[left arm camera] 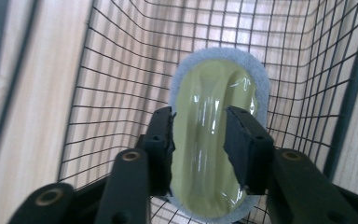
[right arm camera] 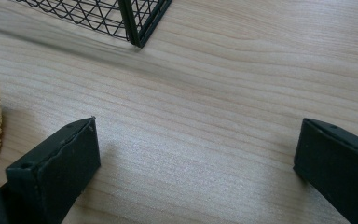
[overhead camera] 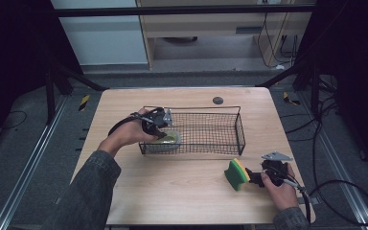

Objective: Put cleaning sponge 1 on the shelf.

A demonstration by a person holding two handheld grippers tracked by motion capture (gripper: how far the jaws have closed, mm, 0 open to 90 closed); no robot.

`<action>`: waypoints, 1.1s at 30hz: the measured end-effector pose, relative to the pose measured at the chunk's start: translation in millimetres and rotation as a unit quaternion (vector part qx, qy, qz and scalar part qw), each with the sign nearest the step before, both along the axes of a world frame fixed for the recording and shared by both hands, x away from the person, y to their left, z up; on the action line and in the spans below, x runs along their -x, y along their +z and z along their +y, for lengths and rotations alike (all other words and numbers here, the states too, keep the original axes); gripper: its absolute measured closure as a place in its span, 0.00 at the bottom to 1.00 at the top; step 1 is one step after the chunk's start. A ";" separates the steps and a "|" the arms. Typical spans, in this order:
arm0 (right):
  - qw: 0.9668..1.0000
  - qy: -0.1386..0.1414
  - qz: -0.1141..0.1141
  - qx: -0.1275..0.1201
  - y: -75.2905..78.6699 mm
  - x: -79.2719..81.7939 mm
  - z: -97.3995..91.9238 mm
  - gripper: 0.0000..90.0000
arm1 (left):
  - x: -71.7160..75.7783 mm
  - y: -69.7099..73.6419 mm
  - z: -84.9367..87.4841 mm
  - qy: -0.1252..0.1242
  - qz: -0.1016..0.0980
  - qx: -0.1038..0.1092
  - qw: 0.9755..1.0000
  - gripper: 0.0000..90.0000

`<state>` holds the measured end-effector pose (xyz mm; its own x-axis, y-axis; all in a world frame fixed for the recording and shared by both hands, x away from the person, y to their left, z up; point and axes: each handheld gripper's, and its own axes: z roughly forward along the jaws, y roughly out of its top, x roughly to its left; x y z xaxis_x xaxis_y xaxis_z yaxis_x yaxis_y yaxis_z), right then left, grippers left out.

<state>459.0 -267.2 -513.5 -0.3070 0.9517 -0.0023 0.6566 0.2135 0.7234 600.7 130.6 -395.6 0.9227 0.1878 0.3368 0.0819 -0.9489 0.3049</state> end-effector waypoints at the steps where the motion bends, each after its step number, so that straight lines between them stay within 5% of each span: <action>1: 1.000 0.001 -0.001 0.000 0.0 -0.1 -0.1 0.01 | 1.7 2.6 -0.2 0.000 -0.002 0.002 1.000 0.64; 8: 1.000 0.000 0.000 -0.001 0.1 0.0 0.0 0.01 | 10.6 17.7 -0.1 0.015 -0.026 0.026 0.999 0.48; 10: 1.000 0.001 -0.001 0.001 0.0 -0.1 -0.2 0.01 | 11.6 21.3 1.3 0.029 -0.034 0.030 0.999 0.37; 16: 1.000 0.001 -0.001 0.001 0.0 -0.1 -0.3 0.01 | 14.4 27.8 4.3 0.061 -0.027 0.061 0.996 0.18; 19: 1.000 0.000 -0.001 0.000 0.0 -0.1 -0.1 0.01 | 21.8 33.9 4.4 0.075 -0.021 0.083 0.994 0.13; 23: 1.000 0.001 -0.001 0.001 0.0 -0.1 -0.2 0.00 | 29.8 35.2 3.4 0.074 -0.020 0.084 0.994 0.10; 26: 1.000 -0.001 -0.001 -0.001 0.1 0.2 0.2 0.01 | 40.8 35.0 4.6 0.075 -0.017 0.112 0.991 0.09; 33: 1.000 -0.001 -0.001 -0.001 0.0 0.2 0.2 0.01 | 53.1 36.1 10.5 0.087 -0.025 0.129 0.988 0.06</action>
<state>458.8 -267.0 -513.4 -0.3047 0.9524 -0.0003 0.6564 0.2102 0.7245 547.6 141.1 -359.5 0.8529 0.4266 0.3009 0.2151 -0.8123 0.5421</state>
